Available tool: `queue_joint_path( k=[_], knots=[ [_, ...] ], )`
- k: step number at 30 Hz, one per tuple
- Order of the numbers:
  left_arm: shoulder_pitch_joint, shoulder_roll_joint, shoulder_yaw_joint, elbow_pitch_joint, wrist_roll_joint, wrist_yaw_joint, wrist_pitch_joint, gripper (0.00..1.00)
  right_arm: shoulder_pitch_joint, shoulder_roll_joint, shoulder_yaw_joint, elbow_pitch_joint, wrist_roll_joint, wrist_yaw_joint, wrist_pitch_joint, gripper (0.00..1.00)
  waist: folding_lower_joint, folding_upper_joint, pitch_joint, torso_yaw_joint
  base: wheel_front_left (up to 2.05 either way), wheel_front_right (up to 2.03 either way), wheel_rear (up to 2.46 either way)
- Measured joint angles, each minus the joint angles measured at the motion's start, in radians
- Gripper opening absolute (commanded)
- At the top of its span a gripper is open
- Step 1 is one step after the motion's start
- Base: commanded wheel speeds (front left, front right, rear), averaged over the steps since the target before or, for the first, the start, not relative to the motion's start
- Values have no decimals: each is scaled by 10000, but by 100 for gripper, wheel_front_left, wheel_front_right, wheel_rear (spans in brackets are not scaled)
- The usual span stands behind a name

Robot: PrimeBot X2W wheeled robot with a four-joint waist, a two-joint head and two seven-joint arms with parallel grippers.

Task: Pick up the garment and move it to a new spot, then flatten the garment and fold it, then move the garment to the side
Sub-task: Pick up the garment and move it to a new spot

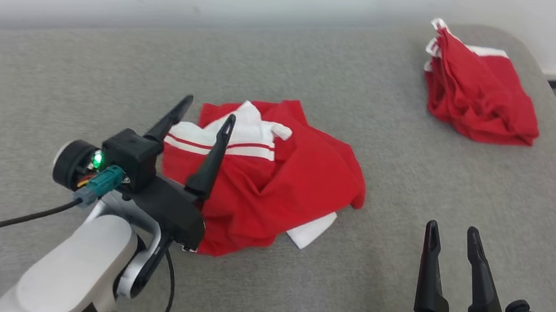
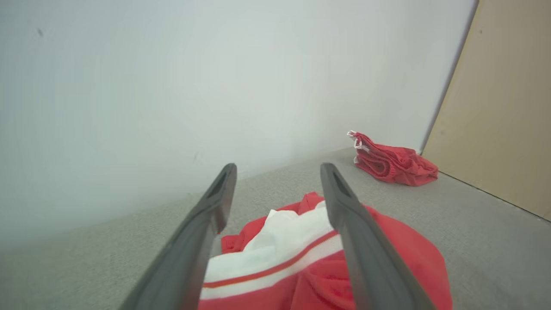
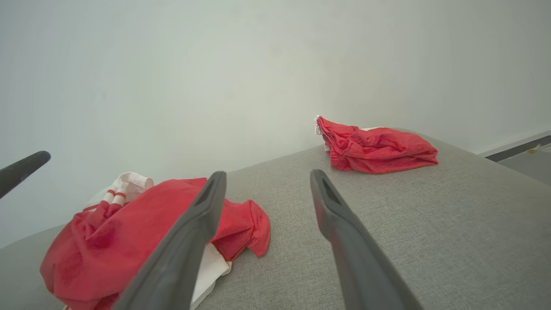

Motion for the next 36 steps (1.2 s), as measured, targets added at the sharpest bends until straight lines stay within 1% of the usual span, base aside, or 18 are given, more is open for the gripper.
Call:
queue_joint_path(
  k=[2,5,9,10,14,17,20,23,25,30,32,34,36],
  knots=[
    [29,90,130,-307,151,65,-31,100,63,-2,-46,2,-29,0,0,100,0,0,-118,184,0,0,0],
    [297,385,407,-727,355,153,-54,100,151,-2,-134,-8,-102,0,-2,100,0,0,-306,479,0,0,0],
    [811,775,1043,-1515,713,318,-56,100,265,2,-236,-25,-184,0,-2,100,-1,0,-560,909,0,0,0],
    [1224,867,1354,-1806,874,326,-56,100,345,-2,-293,-27,-240,0,-2,100,-1,0,-686,1130,0,0,0],
    [2092,1104,1831,-2136,1091,366,-56,100,517,0,-359,-21,-276,0,-2,100,-1,0,-942,1581,0,0,0],
    [2691,1246,2171,-2483,1402,428,-56,100,588,0,-370,-13,-337,0,-2,100,-1,0,-1140,1888,0,0,0],
    [3366,1327,2759,-2938,1659,562,-56,100,701,4,-405,12,-357,0,-2,100,-1,0,-1366,2135,0,0,0],
    [4057,1292,3358,-3386,1873,675,-56,100,812,0,-481,-2,-368,0,-2,100,-2,0,-1558,2360,0,0,0],
    [4451,1235,3720,-3618,2105,673,-56,100,863,2,-516,-8,-395,0,-2,100,-2,0,-1656,2496,0,0,0],
    [5358,775,4660,-4057,2454,652,-56,100,913,2,-541,0,-430,0,-2,100,-2,0,-1831,2716,0,0,0],
    [5683,665,4899,-4113,2811,585,-56,100,976,4,-537,17,-437,0,-2,100,-2,0,-1869,2738,0,0,0],
    [5992,453,5145,-4140,2955,566,-56,100,1031,4,-533,33,-449,0,-2,100,-2,0,-1881,2730,0,0,0],
    [6233,343,5321,-4119,3154,453,-56,100,1053,2,-541,61,-449,0,-2,100,-2,0,-1880,2707,0,0,0]
  ],
)
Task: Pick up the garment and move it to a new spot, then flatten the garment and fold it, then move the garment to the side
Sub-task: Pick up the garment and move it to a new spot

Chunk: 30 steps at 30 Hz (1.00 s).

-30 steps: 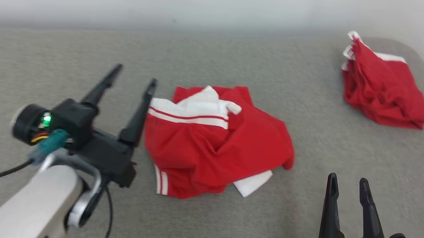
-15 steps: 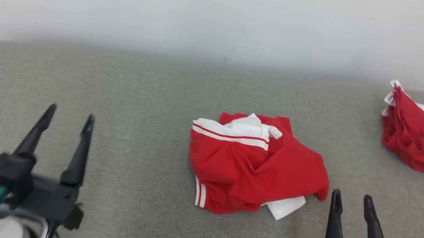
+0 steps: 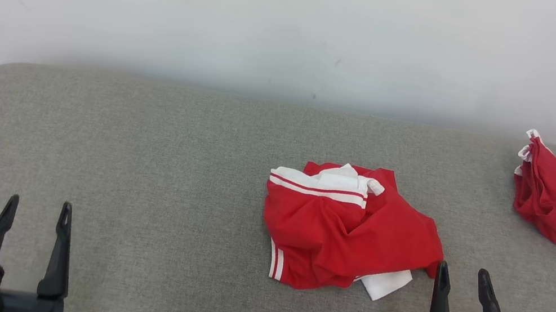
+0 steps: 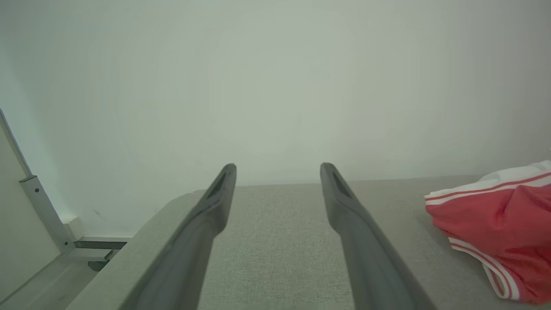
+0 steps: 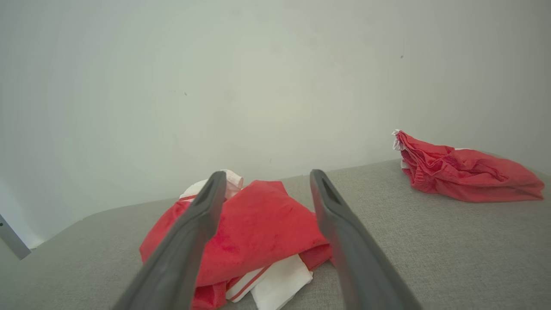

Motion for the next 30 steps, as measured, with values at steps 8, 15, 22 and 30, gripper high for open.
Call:
queue_joint_path(
  k=[8,15,22,30],
  knots=[
    [655,-464,566,163,779,-326,0,100,198,0,-67,226,29,0,2,100,1,0,-46,-72,0,0,0],
    [908,-878,792,380,1011,-679,0,100,384,2,-90,362,96,0,0,100,1,0,-94,-91,0,0,0],
    [944,-1043,872,533,1191,-1047,0,100,442,0,8,493,15,0,0,100,1,0,-69,-130,0,0,0],
    [899,-1198,1037,838,1384,-1415,0,100,449,0,77,606,-10,0,0,100,1,0,-51,-122,0,0,0]
  ],
)
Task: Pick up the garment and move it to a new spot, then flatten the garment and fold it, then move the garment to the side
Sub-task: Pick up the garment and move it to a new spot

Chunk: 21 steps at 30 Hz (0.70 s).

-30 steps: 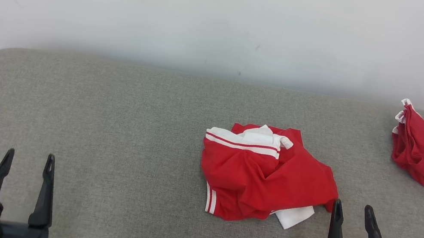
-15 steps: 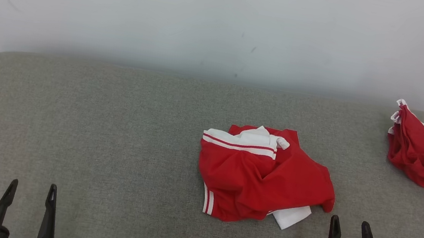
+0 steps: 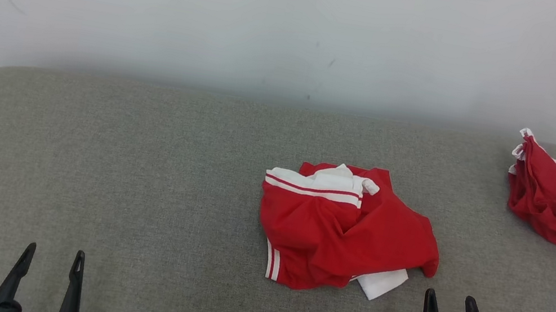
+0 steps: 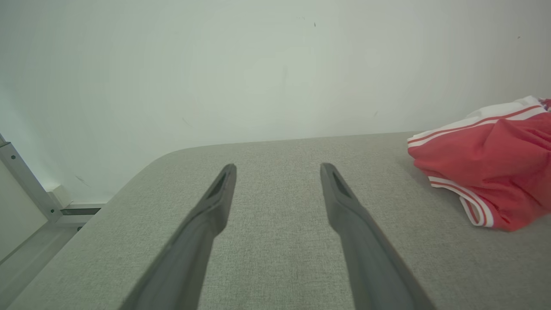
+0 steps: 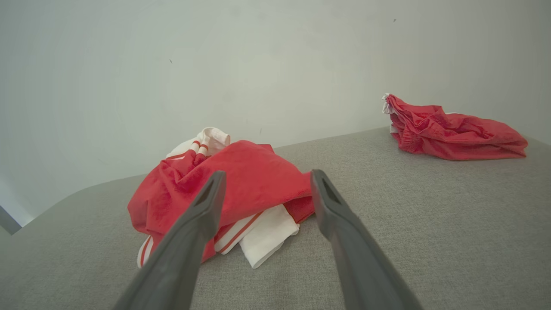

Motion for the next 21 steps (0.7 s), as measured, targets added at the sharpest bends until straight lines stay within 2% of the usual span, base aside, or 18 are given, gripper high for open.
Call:
queue_joint_path(
  k=[21],
  knots=[
    [-91,-322,339,303,334,-391,0,100,-29,0,65,167,31,0,0,100,0,-1,1,90,0,0,0]
  ],
)
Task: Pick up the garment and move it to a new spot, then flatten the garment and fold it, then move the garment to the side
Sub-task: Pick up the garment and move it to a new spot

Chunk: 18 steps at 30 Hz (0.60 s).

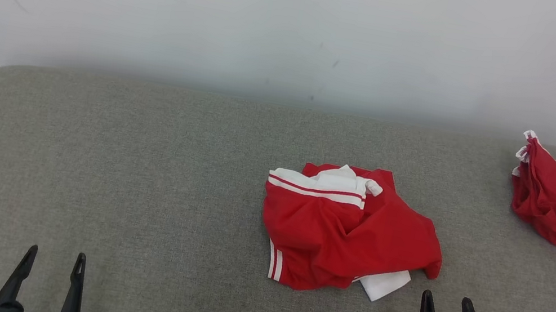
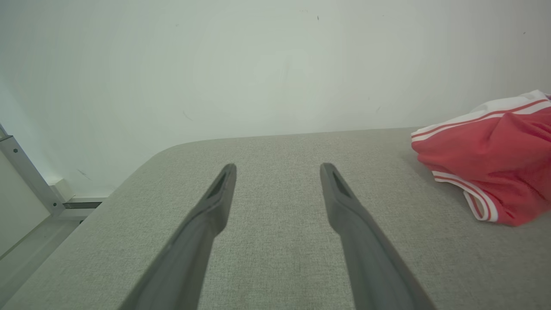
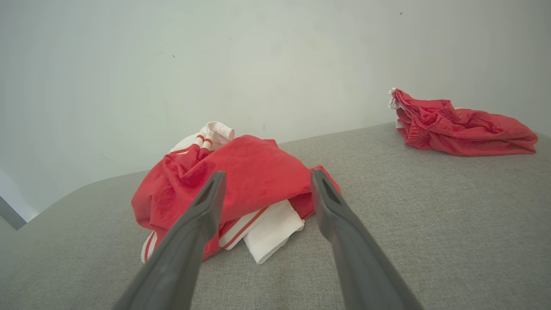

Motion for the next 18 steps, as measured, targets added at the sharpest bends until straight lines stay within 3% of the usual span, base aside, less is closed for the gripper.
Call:
queue_joint_path(
  k=[18],
  knots=[
    [-77,-136,201,88,142,-167,0,100,1,0,-17,50,0,0,0,100,0,0,0,-14,0,0,0]
  ],
)
